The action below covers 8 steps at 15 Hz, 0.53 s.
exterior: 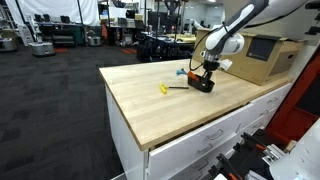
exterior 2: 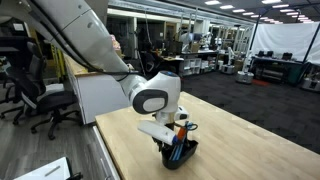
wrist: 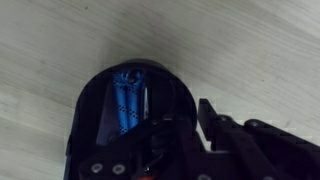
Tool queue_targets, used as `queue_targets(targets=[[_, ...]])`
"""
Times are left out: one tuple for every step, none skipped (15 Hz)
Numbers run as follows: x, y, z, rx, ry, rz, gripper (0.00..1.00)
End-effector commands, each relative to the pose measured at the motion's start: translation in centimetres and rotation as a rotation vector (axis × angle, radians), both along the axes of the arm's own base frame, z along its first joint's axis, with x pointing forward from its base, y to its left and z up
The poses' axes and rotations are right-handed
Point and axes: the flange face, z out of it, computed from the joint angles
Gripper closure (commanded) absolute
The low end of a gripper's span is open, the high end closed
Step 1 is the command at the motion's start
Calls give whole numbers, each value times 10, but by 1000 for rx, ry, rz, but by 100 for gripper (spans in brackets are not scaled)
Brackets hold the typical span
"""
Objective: Shift the black object to the right
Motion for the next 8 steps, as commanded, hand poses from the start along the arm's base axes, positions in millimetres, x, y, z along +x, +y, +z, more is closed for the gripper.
queue_targets(targets=[[-3,14,14,-41,-26,-29,47],[-4,19,21,-51,-37,-26,41],[-6,24,28,-62,-48,-26,33],[-8,29,36,-74,-60,-24,27],[-11,35,46,-80,-71,-16,19],[-13,40,55,-79,-80,-9,13],[-18,46,65,-73,-94,1,7],[-21,51,72,-68,-101,6,1]])
